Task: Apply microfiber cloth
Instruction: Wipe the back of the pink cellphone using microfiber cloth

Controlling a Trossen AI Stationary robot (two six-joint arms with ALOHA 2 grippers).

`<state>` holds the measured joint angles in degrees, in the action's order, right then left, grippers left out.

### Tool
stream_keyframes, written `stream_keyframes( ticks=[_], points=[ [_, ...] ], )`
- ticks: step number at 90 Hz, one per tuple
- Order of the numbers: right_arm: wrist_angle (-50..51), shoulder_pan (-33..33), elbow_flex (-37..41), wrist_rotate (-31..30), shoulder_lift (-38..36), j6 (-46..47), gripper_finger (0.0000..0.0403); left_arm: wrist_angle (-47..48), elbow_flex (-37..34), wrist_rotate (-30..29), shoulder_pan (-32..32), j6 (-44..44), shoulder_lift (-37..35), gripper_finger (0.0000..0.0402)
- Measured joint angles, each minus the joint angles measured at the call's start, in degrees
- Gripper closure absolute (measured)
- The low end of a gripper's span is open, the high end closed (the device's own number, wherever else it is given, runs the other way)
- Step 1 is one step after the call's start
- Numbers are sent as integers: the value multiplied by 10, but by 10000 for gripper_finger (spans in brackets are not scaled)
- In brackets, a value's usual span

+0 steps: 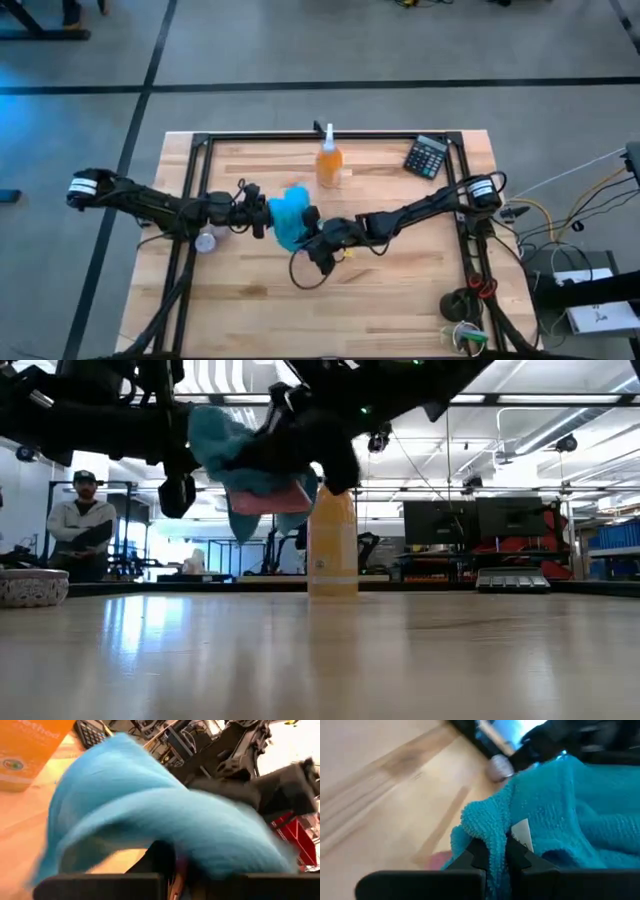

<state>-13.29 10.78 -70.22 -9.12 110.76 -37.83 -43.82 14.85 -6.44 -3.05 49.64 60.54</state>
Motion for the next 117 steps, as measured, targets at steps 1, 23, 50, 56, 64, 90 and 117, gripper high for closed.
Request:
stream_keyframes(
  ticks=[1,23,50,56,64,90,117],
  points=[
    [1,2,0,-3,0,1,403,0,0,0,0,0,-1,387],
    [41,25,2,-63,-14,-5,403,3,0,-8,1,-17,-34,387],
    [50,-3,13,-87,-58,-33,403,22,1,4,0,-34,-67,387],
    [36,-10,13,-89,-66,-38,403,37,1,16,-1,-36,-72,387],
    [35,-12,12,-94,-76,-46,403,42,1,18,-2,-37,-74,387],
    [38,-12,20,-98,-85,-54,403,57,0,43,-2,-52,-84,387],
    [71,-10,52,-91,-127,-9,403,89,-1,58,-3,-69,-111,387]
  ],
)
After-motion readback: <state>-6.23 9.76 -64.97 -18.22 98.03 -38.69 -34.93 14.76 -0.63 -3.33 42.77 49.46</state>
